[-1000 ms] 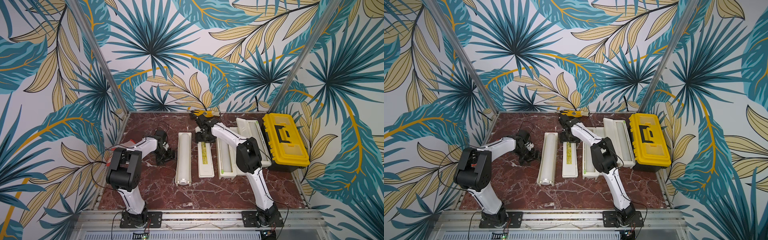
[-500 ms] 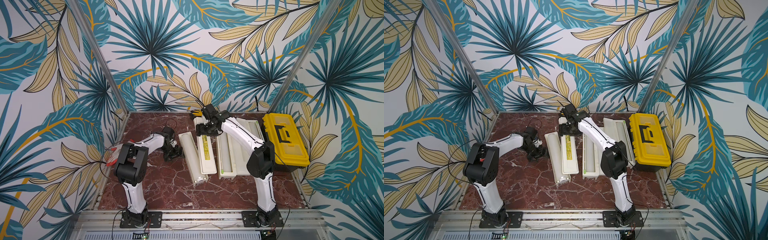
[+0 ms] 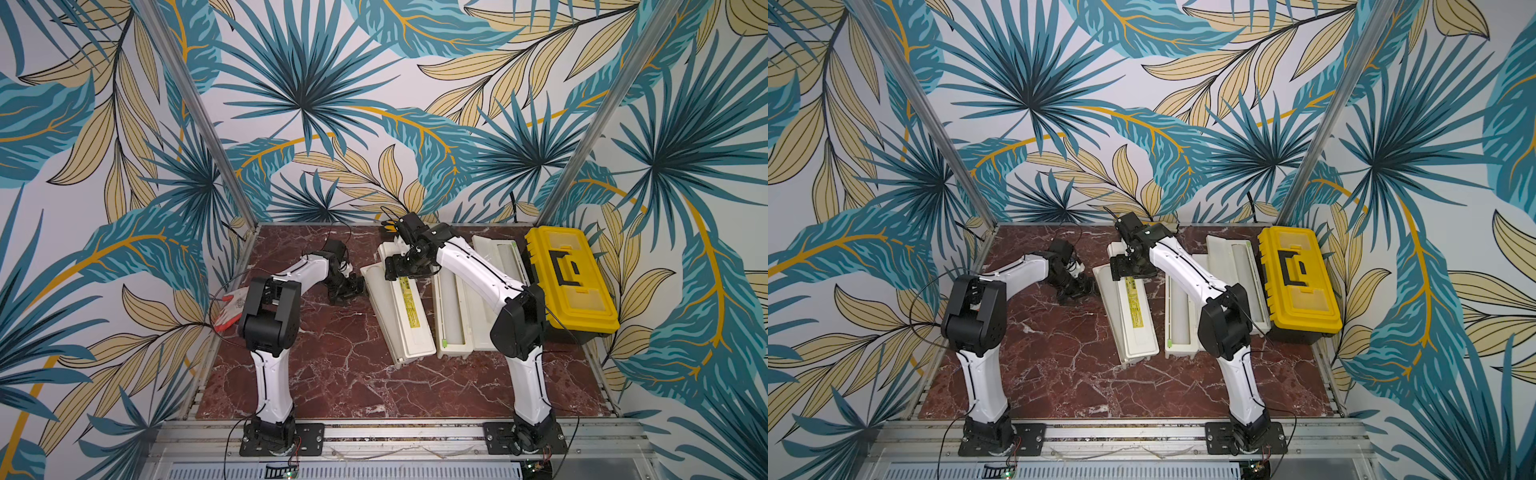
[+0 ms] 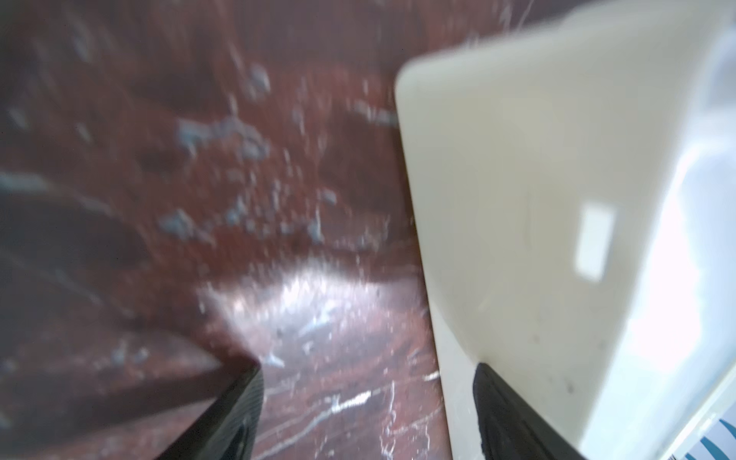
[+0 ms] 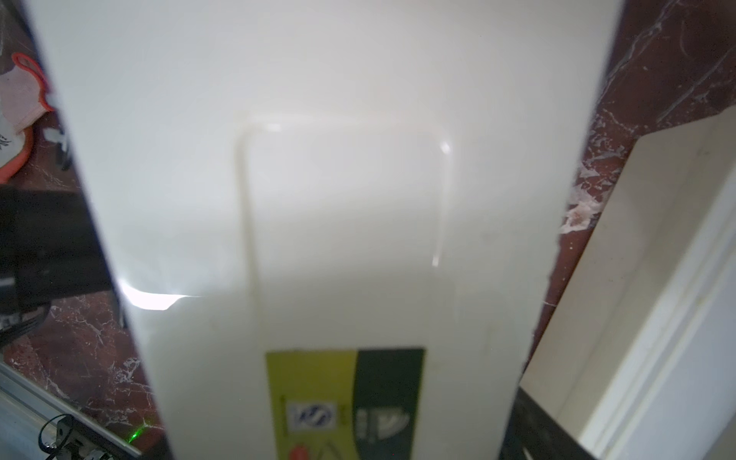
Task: Put plastic wrap rolls into dispensers
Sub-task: Pick up the lid from the center of the board, then close the lid on the plastic wrap cutting box.
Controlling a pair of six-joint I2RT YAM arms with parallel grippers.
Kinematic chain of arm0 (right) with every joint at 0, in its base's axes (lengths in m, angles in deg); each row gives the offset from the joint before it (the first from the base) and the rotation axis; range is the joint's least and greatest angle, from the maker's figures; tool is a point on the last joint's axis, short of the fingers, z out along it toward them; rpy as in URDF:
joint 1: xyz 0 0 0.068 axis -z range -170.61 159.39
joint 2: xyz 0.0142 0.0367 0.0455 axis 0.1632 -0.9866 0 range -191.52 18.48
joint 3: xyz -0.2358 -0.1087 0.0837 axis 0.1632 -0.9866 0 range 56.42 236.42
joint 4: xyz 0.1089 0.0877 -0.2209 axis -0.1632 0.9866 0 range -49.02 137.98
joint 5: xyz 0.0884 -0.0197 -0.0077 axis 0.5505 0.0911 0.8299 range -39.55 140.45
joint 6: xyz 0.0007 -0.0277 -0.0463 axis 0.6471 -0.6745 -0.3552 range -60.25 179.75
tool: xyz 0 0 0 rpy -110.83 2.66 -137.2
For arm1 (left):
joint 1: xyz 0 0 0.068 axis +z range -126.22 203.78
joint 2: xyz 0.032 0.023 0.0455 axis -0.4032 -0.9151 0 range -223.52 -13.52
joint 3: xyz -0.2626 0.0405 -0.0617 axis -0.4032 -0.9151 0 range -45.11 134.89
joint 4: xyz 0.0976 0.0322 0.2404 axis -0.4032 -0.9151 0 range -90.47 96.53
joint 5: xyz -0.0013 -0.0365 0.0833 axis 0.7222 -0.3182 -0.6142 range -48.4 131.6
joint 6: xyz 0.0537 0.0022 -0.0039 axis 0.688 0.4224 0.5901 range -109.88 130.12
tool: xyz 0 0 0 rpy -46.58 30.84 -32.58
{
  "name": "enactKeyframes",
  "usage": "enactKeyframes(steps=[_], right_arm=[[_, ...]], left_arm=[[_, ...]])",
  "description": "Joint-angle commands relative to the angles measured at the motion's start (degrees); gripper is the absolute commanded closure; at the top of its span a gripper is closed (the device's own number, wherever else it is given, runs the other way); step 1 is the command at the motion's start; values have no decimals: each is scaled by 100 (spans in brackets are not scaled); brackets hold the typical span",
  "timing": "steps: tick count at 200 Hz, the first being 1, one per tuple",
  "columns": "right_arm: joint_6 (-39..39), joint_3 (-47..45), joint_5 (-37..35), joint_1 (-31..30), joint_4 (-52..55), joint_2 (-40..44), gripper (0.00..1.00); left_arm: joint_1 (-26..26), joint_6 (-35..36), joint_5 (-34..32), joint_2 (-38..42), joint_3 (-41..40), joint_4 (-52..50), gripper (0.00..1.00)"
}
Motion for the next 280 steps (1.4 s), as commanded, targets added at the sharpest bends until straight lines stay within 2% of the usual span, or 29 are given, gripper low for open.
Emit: enactKeyframes(steps=[1, 40, 72, 106, 225, 266, 280], right_arm=[[-21, 206, -71, -83, 252, -178, 29], [365, 317, -258, -124, 405, -324, 29], [326, 654, -320, -195, 563, -632, 29], [162, 1195, -521, -265, 794, -1059, 29], [-186, 1340, -514, -372, 639, -1480, 27], [-183, 1452, -431, -375, 589, -1651, 19], [-190, 1557, -363, -376, 643, -1782, 13]], left_arm=[[-67, 96, -14, -384, 229, 331, 16], [5, 12, -225, -2, -226, 441, 16], [380, -202, -454, 676, -874, 605, 13], [613, -197, -443, 1092, -1189, 605, 12], [689, -205, -437, 1405, -1553, 623, 10], [689, -239, -423, 1427, -1637, 647, 10], [688, -253, -394, 1435, -1649, 661, 10]])
